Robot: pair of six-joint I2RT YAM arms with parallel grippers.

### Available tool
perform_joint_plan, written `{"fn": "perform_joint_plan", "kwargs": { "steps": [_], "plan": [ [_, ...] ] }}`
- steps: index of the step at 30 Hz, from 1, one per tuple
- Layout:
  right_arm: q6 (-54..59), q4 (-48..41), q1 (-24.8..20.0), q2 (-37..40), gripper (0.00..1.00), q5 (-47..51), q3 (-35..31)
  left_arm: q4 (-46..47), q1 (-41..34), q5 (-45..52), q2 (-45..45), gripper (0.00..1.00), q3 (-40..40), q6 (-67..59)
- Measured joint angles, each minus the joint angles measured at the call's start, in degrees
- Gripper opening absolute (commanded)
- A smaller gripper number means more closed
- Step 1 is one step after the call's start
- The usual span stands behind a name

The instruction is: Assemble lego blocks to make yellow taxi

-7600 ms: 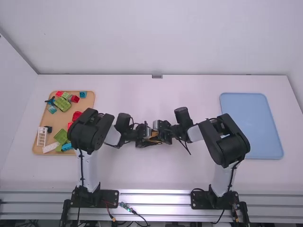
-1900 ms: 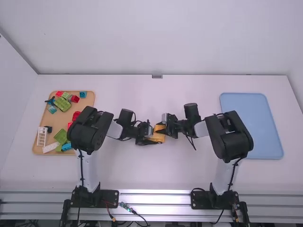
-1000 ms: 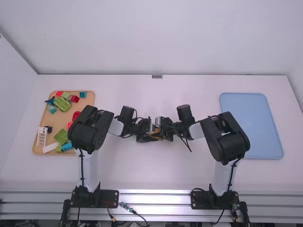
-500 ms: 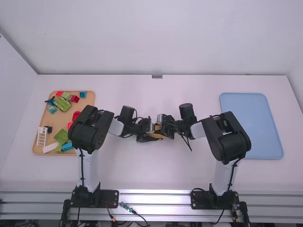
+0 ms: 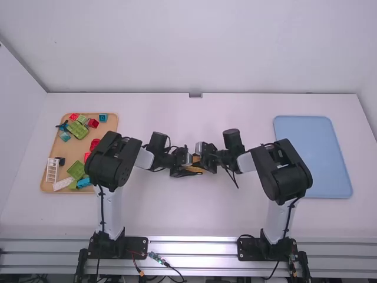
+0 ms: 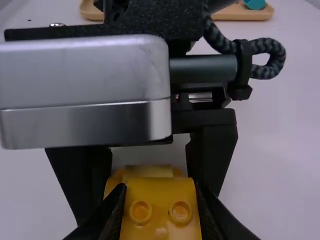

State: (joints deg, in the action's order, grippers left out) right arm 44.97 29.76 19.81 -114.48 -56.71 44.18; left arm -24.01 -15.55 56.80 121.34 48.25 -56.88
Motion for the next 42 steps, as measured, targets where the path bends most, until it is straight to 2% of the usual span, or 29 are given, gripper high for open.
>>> {"fn": "perform_joint_plan", "kwargs": {
  "steps": [7,42],
  "plan": [
    [0.5,-4.5,0.0,-0.8,0.00,-1.4,1.6,0.0,0.0,0.0,0.0,0.02,0.0,0.0],
    [0.3,-6.0,0.0,-3.5,0.00,-5.1,4.1,-2.5,0.0,-0.1,0.1,0.02,-0.6,1.3]
  ]
}}
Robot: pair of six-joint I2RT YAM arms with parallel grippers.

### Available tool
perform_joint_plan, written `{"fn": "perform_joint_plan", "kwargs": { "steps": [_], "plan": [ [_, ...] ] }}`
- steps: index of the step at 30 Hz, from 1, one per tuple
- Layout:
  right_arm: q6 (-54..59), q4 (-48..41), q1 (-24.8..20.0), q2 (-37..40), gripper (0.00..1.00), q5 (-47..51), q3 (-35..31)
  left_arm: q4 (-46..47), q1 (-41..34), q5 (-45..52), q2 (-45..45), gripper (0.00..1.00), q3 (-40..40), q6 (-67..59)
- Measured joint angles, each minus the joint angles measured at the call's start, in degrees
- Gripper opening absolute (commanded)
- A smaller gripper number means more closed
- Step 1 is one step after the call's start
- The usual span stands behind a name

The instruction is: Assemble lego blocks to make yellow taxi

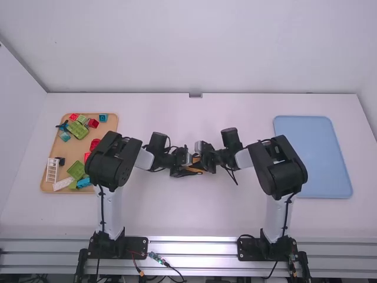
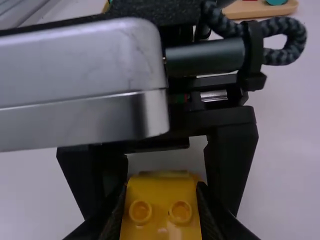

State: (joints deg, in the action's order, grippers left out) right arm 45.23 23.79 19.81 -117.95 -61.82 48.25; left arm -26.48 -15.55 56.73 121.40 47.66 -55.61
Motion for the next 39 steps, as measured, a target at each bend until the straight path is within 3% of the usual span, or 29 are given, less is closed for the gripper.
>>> {"fn": "perform_joint_plan", "kwargs": {
  "steps": [17,39],
  "plan": [
    [0.1,1.3,0.0,0.0,0.00,0.7,-0.1,8.5,0.0,-2.2,0.3,0.02,4.7,-2.5],
    [-0.5,-1.3,0.4,-0.8,0.00,1.1,1.3,8.7,0.0,0.5,0.2,0.02,3.3,-5.4]
  ]
}}
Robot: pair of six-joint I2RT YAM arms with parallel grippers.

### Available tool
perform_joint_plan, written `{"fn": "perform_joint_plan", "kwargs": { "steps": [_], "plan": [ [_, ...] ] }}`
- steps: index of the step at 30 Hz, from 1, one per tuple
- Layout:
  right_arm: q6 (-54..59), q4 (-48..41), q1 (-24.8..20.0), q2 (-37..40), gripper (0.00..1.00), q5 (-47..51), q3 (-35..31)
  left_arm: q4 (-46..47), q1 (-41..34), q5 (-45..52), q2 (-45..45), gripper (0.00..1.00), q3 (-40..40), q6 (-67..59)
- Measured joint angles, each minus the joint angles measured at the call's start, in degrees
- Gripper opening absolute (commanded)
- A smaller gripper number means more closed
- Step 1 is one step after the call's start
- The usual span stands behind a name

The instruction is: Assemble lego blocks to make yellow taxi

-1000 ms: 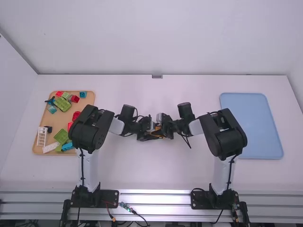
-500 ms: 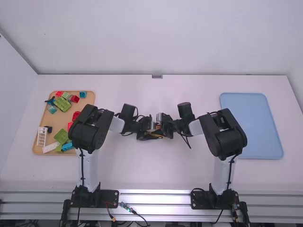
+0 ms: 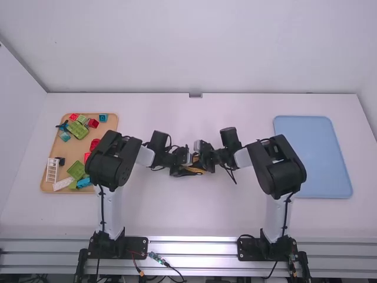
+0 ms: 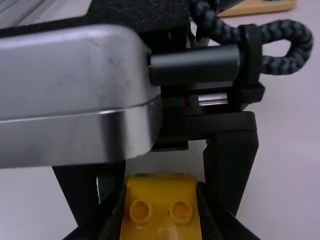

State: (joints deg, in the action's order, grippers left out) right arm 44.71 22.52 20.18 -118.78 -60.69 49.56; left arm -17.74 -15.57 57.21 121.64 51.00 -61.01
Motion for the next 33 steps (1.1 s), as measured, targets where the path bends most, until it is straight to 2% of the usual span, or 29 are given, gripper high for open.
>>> {"fn": "perform_joint_plan", "kwargs": {
  "steps": [14,21,33],
  "plan": [
    [1.4,0.3,-0.7,0.0,0.00,0.5,0.1,-3.2,-0.2,-2.5,0.0,0.02,0.1,4.4],
    [4.3,-2.7,-0.7,0.1,0.00,0.7,0.8,-3.3,-0.2,-2.6,0.0,0.02,0.1,4.6],
    [4.7,2.0,-0.7,0.1,0.00,1.3,-0.9,-3.9,-0.3,-3.0,0.0,0.02,0.1,5.5]
  ]
}}
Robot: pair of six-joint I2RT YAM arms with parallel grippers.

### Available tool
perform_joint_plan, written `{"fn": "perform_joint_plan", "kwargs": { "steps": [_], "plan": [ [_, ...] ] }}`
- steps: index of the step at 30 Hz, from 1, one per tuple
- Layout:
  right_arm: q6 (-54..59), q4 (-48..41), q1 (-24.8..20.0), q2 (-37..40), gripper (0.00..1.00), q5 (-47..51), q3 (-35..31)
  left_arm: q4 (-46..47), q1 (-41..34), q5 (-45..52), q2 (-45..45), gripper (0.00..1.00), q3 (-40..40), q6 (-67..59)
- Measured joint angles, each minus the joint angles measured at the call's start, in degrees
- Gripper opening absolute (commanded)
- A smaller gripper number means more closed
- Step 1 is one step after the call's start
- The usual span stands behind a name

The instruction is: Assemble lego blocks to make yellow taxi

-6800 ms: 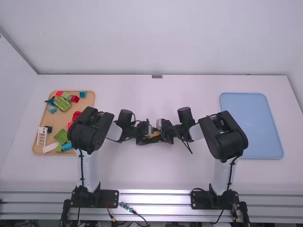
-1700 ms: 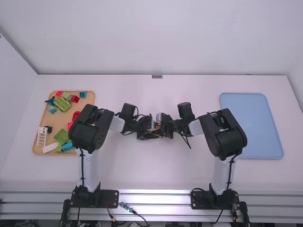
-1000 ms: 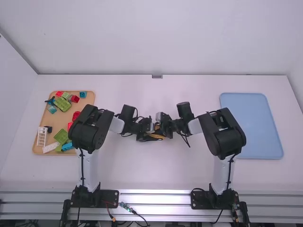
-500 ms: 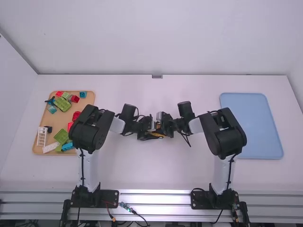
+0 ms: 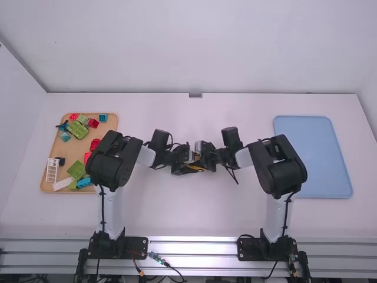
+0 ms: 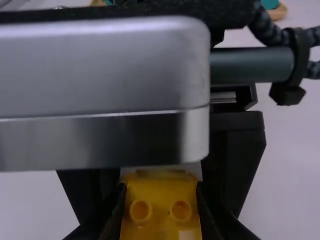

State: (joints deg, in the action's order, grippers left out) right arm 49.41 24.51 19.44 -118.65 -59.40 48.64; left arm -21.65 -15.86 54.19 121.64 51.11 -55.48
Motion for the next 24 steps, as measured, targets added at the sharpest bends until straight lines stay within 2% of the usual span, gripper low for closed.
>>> {"fn": "perform_joint_plan", "kwargs": {
  "steps": [6,24],
  "plan": [
    [-0.6,2.4,0.0,0.0,0.00,0.2,-1.1,-0.1,0.0,0.0,0.0,0.02,0.0,0.0],
    [-0.9,0.6,-2.0,0.2,0.00,-3.4,-1.8,0.4,-1.2,0.6,0.1,0.02,0.0,-0.7]
  ]
}}
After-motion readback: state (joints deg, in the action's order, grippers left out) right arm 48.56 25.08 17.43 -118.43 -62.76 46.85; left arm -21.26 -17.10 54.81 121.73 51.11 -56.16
